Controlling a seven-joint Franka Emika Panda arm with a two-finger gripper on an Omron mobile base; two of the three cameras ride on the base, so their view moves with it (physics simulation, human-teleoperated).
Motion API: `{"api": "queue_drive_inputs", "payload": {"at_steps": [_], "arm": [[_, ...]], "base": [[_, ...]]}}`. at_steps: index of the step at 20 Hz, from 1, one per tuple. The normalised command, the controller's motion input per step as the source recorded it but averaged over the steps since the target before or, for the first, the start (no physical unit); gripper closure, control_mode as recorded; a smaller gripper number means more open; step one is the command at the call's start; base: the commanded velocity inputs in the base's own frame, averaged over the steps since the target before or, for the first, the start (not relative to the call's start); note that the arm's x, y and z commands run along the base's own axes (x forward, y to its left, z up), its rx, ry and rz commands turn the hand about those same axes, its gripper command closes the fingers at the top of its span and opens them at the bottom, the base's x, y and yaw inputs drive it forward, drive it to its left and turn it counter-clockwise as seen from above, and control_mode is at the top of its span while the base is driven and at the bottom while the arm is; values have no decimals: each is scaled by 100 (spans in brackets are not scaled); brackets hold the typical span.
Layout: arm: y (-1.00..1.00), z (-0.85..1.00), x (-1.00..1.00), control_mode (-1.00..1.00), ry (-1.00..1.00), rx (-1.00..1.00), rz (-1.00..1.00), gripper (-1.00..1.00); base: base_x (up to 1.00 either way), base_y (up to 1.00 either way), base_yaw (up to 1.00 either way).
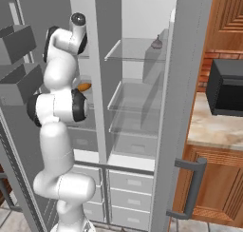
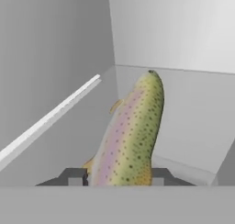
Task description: There's a fish in the fridge that needs to be moved to the freezer for freezing. Pick up the fish from the fridge, place it on any shelf in the freezer, and close the fridge and freezer doors when done.
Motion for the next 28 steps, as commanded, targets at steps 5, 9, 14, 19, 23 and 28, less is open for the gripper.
{"api": "queue_drive_inputs", "payload": {"at_steps": [5, 9, 14, 19, 23, 28], "arm": [[0, 0, -1, -100, 0, 0, 0, -100], [-2, 0, -32, -100, 0, 0, 0, -100], [-16, 0, -76, -100, -7, 0, 0, -100], [-12, -19, -100, -100, -7, 0, 0, -100], [-15, -35, -100, -100, -11, 1, 0, -100], [-48, 15, -100, -100, -3, 0, 0, -100]], "base": [[0, 0, 0], [0, 0, 0], [0, 0, 0], [0, 0, 0], [0, 0, 0], [0, 0, 0]]}}
